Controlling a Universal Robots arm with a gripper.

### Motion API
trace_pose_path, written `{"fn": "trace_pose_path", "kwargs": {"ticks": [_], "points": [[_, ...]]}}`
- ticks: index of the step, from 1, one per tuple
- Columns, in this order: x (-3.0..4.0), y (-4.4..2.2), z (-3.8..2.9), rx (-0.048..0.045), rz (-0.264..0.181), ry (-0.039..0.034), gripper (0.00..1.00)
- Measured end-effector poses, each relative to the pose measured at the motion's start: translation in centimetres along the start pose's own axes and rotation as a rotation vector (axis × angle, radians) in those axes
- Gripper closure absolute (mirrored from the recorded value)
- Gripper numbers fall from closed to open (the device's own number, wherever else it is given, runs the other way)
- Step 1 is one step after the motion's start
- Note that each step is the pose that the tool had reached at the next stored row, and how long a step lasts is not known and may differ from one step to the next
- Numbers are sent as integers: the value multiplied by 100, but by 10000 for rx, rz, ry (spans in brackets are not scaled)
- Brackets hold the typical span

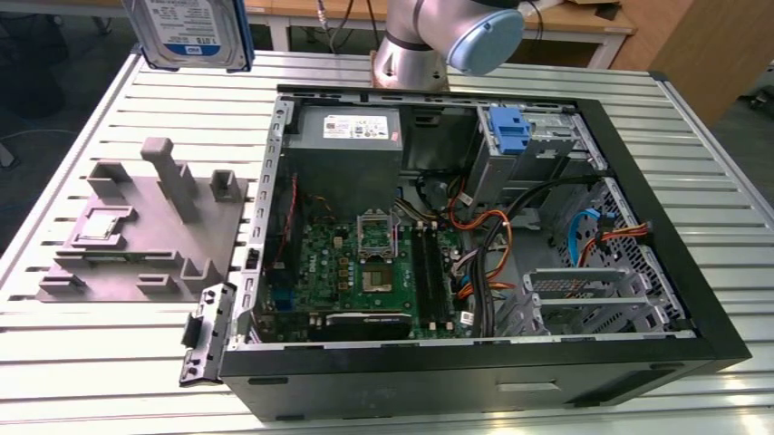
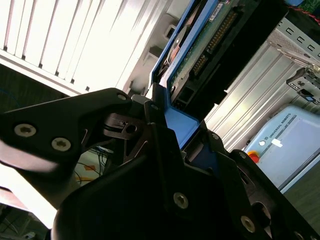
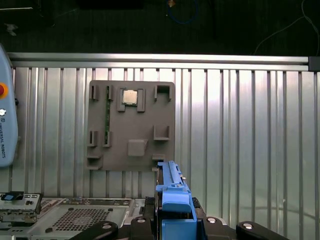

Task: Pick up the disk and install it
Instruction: 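Pick up the disk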

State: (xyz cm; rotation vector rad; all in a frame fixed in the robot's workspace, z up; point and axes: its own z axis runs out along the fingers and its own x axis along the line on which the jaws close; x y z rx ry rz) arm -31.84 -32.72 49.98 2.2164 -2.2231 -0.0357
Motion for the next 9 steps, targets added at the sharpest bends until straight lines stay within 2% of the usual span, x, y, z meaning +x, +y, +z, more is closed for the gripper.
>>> {"fn": "trace_pose_path", "kwargs": {"ticks": [9], "points": [[51, -1, 3, 2, -1, 0, 64]]}}
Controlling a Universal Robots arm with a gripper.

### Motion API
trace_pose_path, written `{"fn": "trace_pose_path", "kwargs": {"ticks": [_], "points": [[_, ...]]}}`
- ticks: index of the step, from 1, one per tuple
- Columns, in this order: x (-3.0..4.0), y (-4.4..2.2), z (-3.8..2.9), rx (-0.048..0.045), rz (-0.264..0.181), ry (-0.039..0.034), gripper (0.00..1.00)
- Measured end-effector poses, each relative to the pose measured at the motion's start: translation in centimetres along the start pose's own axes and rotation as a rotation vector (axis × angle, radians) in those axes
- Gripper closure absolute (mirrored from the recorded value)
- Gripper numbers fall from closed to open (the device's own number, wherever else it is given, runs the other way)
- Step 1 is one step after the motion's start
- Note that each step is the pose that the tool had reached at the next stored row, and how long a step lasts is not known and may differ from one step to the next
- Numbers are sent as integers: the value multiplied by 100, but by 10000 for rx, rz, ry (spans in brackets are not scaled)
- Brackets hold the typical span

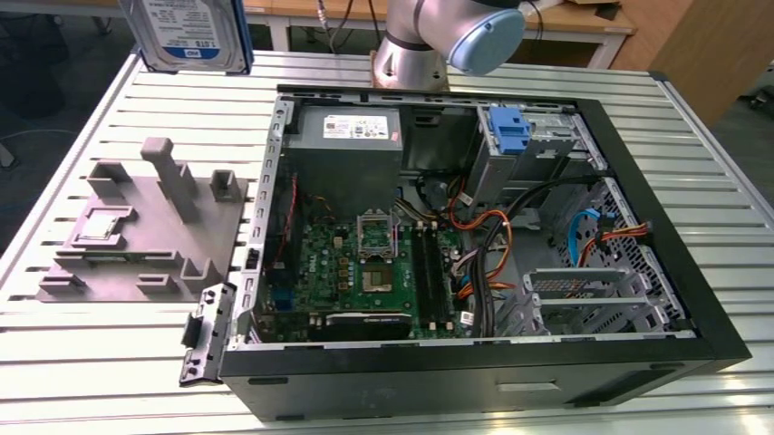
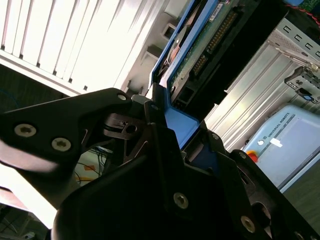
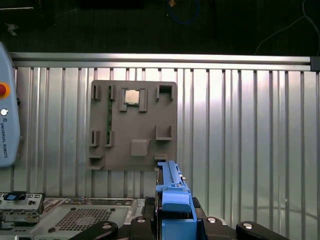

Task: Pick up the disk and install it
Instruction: 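Pick up the disk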

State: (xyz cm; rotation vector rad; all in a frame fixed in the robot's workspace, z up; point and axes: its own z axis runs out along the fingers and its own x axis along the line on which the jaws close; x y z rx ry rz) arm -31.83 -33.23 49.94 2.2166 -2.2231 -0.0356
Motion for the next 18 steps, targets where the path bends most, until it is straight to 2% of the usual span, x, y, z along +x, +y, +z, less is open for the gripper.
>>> {"fn": "trace_pose_path", "kwargs": {"ticks": [4, 11, 18], "points": [[5, -1, 0, -3, 2, 2, 64], [5, -65, 2, -2, 1, 3, 64], [5, -83, 3, -2, 2, 27, 64]]}}
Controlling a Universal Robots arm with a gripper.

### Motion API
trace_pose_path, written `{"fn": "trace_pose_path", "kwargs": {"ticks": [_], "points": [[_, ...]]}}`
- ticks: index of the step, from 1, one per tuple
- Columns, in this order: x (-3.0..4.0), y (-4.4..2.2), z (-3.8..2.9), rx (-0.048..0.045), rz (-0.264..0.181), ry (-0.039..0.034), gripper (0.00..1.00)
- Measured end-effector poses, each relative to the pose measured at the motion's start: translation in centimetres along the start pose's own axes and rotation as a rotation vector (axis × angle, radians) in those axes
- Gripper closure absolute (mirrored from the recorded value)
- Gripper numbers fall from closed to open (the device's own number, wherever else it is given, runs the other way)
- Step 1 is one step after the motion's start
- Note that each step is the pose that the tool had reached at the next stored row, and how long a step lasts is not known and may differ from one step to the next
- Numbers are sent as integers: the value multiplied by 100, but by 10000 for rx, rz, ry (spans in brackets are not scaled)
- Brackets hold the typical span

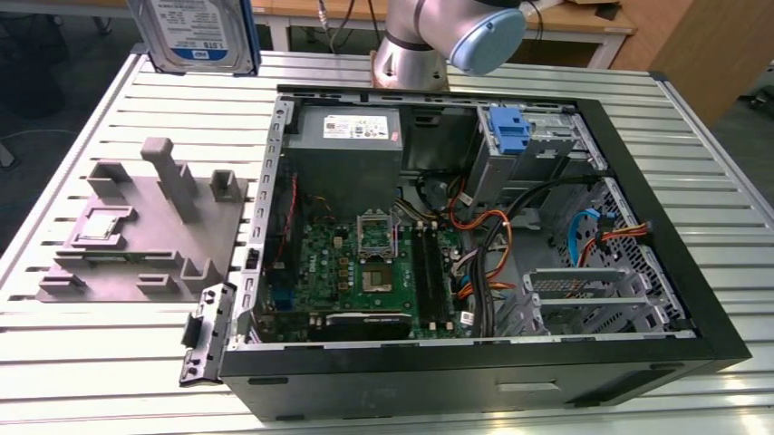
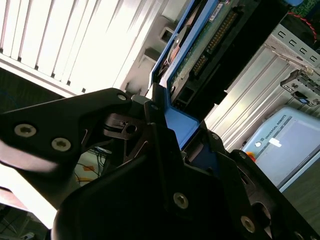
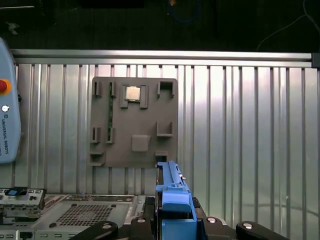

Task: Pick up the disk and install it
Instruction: 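Pick up the disk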

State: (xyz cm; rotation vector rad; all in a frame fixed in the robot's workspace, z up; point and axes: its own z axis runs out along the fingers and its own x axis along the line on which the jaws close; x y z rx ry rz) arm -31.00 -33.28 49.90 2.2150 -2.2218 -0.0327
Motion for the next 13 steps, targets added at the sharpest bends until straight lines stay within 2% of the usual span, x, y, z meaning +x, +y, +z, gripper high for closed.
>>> {"fn": "trace_pose_path", "kwargs": {"ticks": [13], "points": [[0, -36, 1, 0, -1, 18, 64]]}}
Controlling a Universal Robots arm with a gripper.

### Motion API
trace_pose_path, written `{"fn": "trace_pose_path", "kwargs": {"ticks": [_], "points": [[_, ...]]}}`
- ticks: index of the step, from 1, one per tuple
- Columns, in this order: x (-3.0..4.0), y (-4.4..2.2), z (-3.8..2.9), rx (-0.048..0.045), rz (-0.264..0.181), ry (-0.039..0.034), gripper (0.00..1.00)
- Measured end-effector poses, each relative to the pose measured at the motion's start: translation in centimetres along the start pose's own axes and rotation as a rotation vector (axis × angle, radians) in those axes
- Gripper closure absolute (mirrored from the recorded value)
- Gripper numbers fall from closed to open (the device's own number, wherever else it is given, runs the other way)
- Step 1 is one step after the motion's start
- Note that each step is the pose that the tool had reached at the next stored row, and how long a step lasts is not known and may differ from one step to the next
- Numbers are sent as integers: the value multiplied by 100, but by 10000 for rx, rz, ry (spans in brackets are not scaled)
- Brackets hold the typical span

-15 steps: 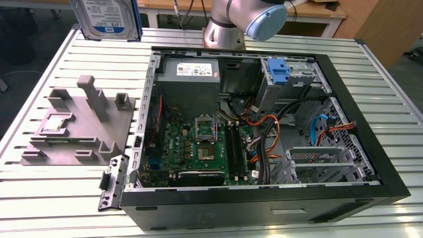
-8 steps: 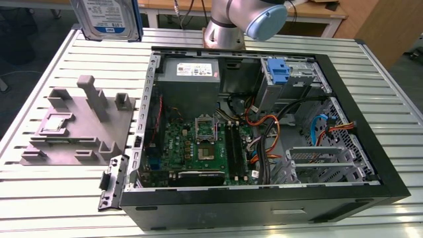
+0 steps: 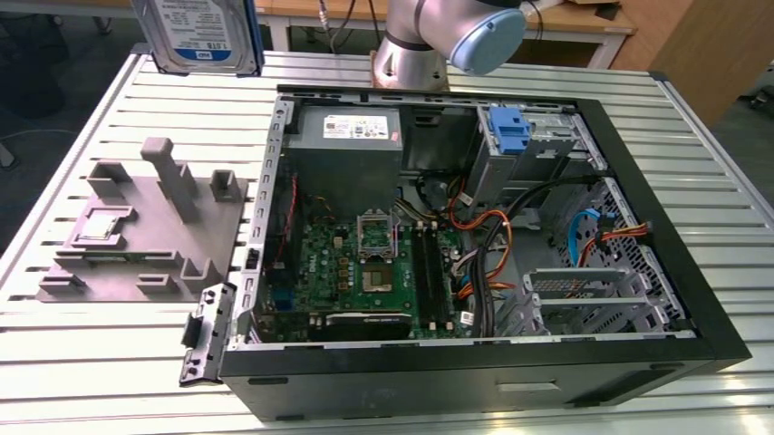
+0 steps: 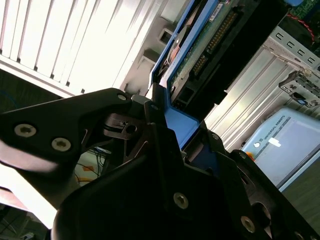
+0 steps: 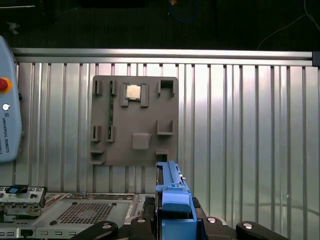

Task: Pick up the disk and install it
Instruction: 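Pick up the disk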

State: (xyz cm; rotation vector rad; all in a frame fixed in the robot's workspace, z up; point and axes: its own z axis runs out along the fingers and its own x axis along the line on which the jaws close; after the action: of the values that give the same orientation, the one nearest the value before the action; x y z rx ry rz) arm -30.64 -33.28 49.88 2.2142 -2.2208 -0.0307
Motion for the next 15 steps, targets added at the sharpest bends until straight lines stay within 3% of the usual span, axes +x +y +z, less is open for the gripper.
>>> {"fn": "trace_pose_path", "kwargs": {"ticks": [15], "points": [[-1, -151, -1, 0, 1, 0, 64]]}}
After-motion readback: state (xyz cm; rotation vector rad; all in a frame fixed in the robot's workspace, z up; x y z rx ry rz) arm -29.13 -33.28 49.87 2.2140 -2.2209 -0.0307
